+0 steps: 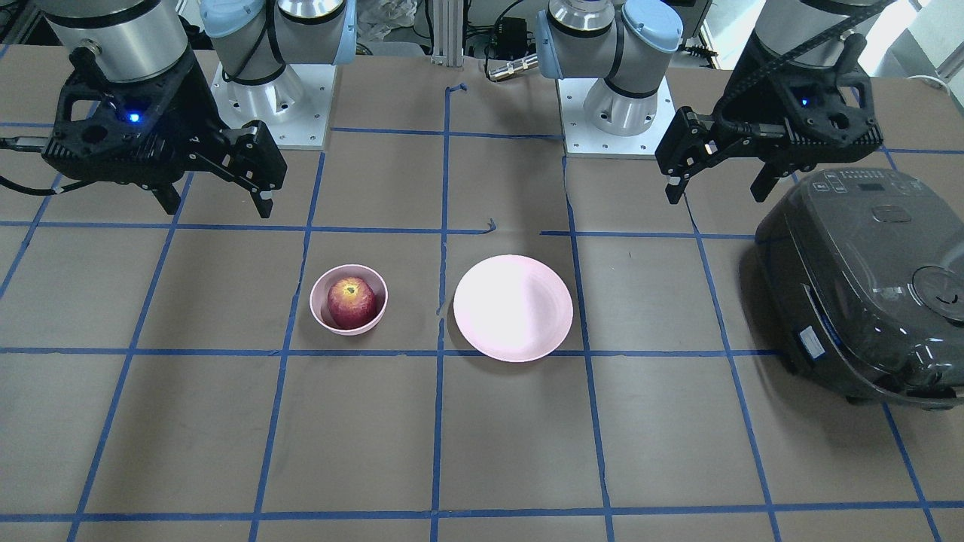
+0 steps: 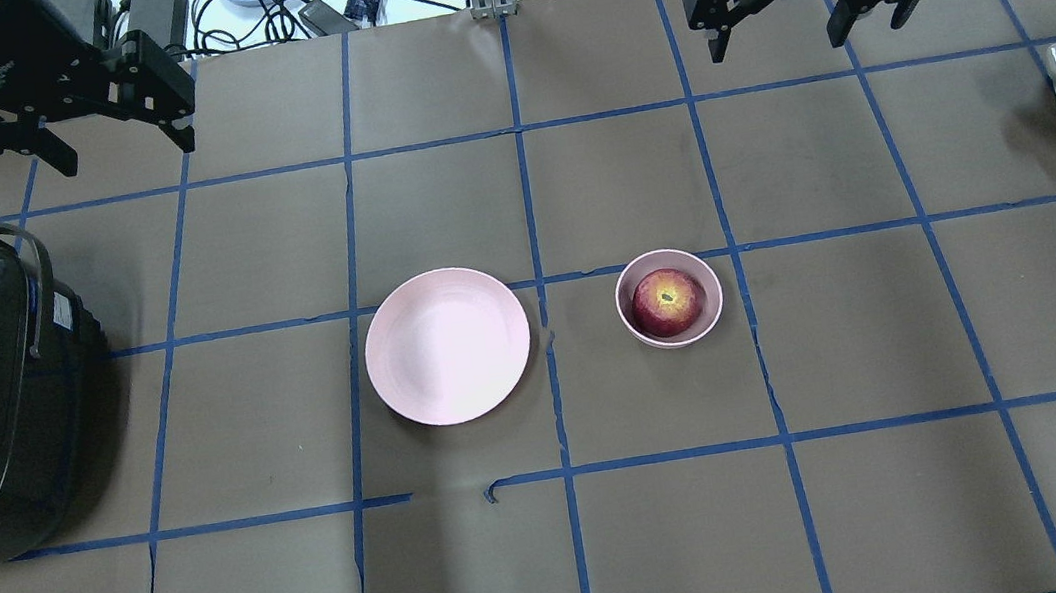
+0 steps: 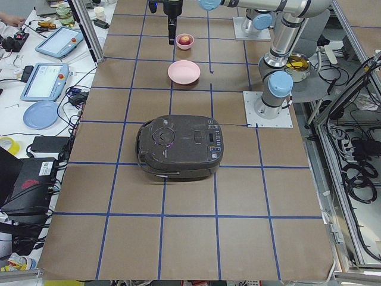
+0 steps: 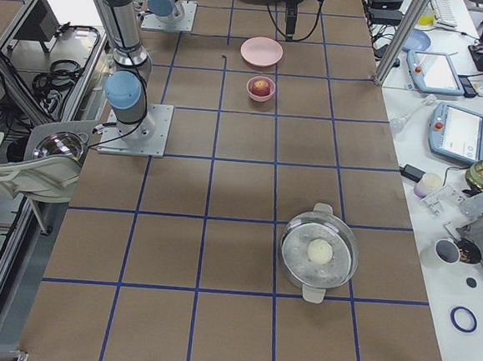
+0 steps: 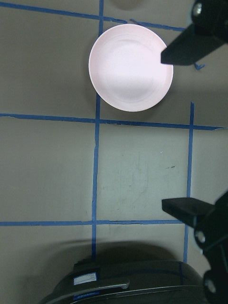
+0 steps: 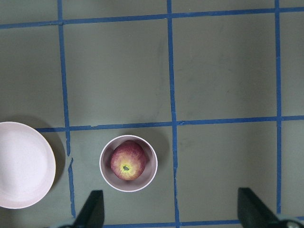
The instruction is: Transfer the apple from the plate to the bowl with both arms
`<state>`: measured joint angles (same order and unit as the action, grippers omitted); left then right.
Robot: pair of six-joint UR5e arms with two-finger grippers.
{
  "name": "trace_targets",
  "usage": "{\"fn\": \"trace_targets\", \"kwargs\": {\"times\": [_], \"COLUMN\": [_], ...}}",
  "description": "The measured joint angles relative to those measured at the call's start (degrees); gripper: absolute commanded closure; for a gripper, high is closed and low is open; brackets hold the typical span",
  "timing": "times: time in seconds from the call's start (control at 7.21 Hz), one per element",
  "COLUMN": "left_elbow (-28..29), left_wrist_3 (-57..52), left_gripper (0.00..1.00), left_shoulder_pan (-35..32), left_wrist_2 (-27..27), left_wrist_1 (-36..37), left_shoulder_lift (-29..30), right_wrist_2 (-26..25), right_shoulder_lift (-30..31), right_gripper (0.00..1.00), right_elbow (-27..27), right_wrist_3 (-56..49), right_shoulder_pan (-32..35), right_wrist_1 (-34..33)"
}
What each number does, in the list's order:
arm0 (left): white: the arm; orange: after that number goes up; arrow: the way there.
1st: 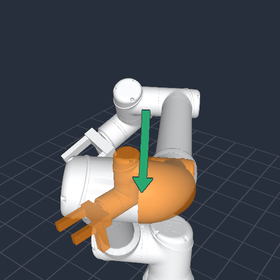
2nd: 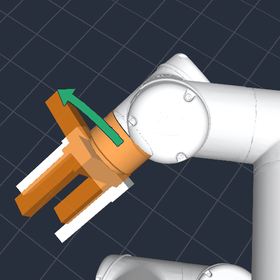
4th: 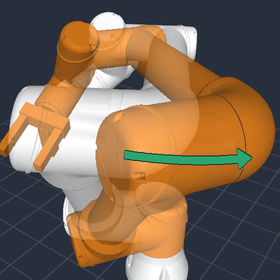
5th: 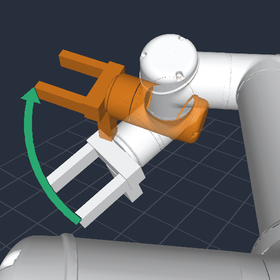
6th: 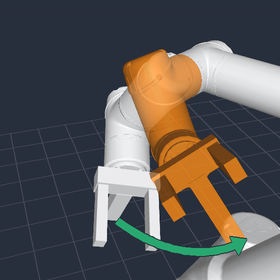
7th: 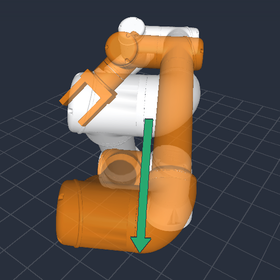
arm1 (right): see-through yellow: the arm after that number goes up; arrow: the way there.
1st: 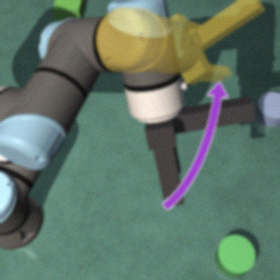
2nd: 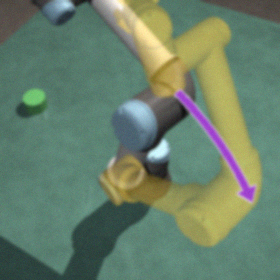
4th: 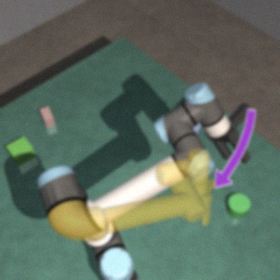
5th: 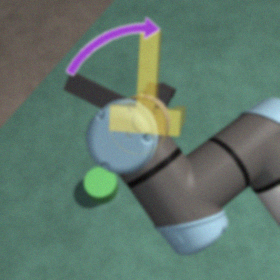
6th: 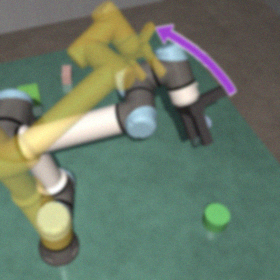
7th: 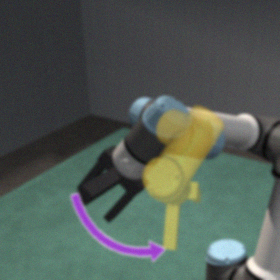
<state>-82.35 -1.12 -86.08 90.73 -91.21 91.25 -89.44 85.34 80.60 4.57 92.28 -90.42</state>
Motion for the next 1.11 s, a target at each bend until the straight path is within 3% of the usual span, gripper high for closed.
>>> {"fn": "trace_targets", "kwargs": {"times": [1.11], "left_elbow": [-0.2], "left_wrist_3": [0.2], "left_gripper": [0.00], "left_shoulder_pan": [0.0], "left_wrist_2": [-0.2], "left_wrist_1": [0.6], "left_shoulder_lift": [0.8], "right_wrist_2": [0.1], "right_shoulder_lift": [0.0], "right_gripper": [0.00], "right_elbow": [0.5], "right_wrist_3": [-2.6], "right_shoulder_pan": [0.1], "right_wrist_1": [-0.2]}}
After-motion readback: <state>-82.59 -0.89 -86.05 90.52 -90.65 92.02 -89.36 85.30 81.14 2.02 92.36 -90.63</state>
